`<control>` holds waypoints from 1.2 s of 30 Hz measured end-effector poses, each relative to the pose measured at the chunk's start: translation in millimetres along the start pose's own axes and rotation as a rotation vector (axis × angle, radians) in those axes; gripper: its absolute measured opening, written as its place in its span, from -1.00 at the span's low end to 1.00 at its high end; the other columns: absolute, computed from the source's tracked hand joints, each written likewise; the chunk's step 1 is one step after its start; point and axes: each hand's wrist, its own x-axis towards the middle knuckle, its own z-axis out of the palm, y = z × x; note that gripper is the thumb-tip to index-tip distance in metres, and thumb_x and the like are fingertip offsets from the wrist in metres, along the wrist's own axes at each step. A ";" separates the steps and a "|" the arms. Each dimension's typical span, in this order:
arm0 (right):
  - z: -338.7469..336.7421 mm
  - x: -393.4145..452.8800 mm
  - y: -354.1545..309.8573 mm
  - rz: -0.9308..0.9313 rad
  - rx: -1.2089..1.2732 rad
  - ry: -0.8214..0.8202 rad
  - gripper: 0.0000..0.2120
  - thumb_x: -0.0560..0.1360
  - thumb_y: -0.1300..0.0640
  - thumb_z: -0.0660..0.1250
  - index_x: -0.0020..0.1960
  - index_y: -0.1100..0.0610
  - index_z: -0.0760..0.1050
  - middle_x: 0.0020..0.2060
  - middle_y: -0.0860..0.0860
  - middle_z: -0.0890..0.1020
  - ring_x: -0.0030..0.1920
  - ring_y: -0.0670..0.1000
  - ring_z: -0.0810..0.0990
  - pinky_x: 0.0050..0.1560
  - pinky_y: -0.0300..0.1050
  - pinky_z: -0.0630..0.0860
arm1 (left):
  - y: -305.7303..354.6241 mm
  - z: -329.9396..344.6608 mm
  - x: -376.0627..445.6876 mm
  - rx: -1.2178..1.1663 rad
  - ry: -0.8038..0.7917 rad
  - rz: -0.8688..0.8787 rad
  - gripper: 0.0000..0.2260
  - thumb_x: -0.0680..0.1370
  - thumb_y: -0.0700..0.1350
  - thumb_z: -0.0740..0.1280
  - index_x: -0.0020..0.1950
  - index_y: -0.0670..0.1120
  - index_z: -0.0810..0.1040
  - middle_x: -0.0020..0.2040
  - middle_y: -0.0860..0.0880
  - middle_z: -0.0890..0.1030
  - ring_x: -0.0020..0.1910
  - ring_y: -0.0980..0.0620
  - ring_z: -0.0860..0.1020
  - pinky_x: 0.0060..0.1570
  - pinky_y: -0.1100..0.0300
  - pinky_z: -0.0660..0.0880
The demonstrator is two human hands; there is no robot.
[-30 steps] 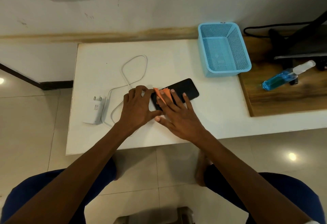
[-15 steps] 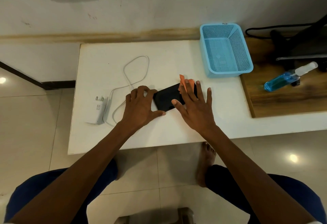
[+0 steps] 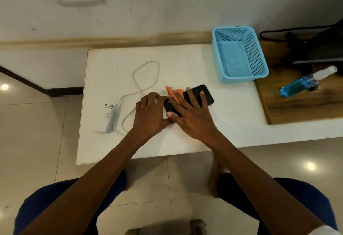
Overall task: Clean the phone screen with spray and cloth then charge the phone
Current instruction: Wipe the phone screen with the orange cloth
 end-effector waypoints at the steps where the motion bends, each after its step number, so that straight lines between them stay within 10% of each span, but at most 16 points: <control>1: -1.8 0.0 3.6 0.012 -0.014 -0.010 -0.33 0.61 -0.36 -0.25 0.62 -0.08 0.01 0.60 -0.04 0.15 0.59 0.19 0.06 0.49 0.38 0.02 | 0.9 -0.2 -0.3 0.001 0.008 0.000 -0.34 0.39 0.33 0.38 0.38 0.01 0.40 0.35 -0.09 0.40 0.30 -0.15 0.38 0.25 -0.05 0.32; 10: -16.6 -5.1 63.3 0.326 0.090 0.024 -0.32 0.55 -0.41 -0.36 0.59 -0.16 -0.27 0.61 -0.07 0.06 0.61 0.16 -0.08 0.52 0.37 -0.10 | 1.7 0.8 0.0 0.020 -0.011 -0.026 -0.28 0.36 0.36 0.40 0.41 0.03 0.38 0.39 -0.07 0.36 0.36 -0.12 0.33 0.32 -0.06 0.26; 36: 8.0 -68.0 69.0 0.138 0.008 -0.013 -0.27 0.58 -0.40 -0.23 0.62 -0.04 -0.18 0.61 -0.07 -0.20 0.61 0.10 -0.16 0.54 0.30 -0.06 | 1.2 0.7 3.2 0.013 -0.029 -0.027 -0.25 0.33 0.35 0.44 0.41 0.01 0.40 0.39 -0.10 0.37 0.35 -0.18 0.34 0.30 -0.09 0.30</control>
